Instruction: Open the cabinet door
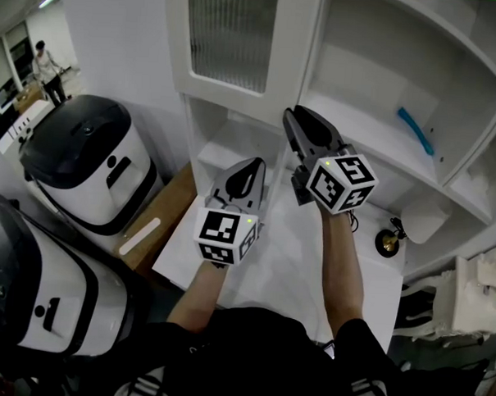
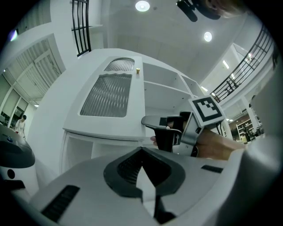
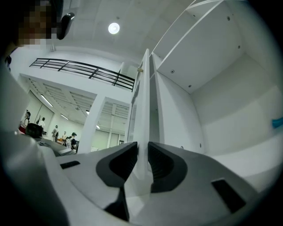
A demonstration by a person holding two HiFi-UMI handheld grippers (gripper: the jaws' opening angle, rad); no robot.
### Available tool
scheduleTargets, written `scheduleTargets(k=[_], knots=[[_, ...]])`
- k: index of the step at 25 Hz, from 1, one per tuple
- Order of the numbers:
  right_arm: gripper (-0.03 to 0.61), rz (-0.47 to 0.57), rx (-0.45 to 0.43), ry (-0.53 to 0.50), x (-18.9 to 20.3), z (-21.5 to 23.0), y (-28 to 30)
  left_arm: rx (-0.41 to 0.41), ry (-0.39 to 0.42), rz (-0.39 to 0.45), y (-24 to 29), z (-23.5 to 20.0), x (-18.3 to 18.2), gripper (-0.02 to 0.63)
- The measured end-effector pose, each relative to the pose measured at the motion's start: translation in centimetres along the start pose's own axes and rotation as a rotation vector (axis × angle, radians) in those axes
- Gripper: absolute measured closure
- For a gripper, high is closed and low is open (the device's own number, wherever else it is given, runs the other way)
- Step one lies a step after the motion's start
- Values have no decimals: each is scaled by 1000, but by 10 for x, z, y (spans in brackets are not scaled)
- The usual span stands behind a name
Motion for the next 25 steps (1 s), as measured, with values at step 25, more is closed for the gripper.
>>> scheduleTargets(k=[25], knots=[[494, 156, -303, 102, -28, -86, -16, -76, -29, 6, -49, -21, 3, 603]])
Point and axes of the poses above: the fingertips, and each gripper's own axes: y forward along the fingers, z to its right, x out of its underside, the point moved 4 cm from there along -y, backward along the fingers, and after that the axes turned 12 degrees about -y, right-handed, at the moved point
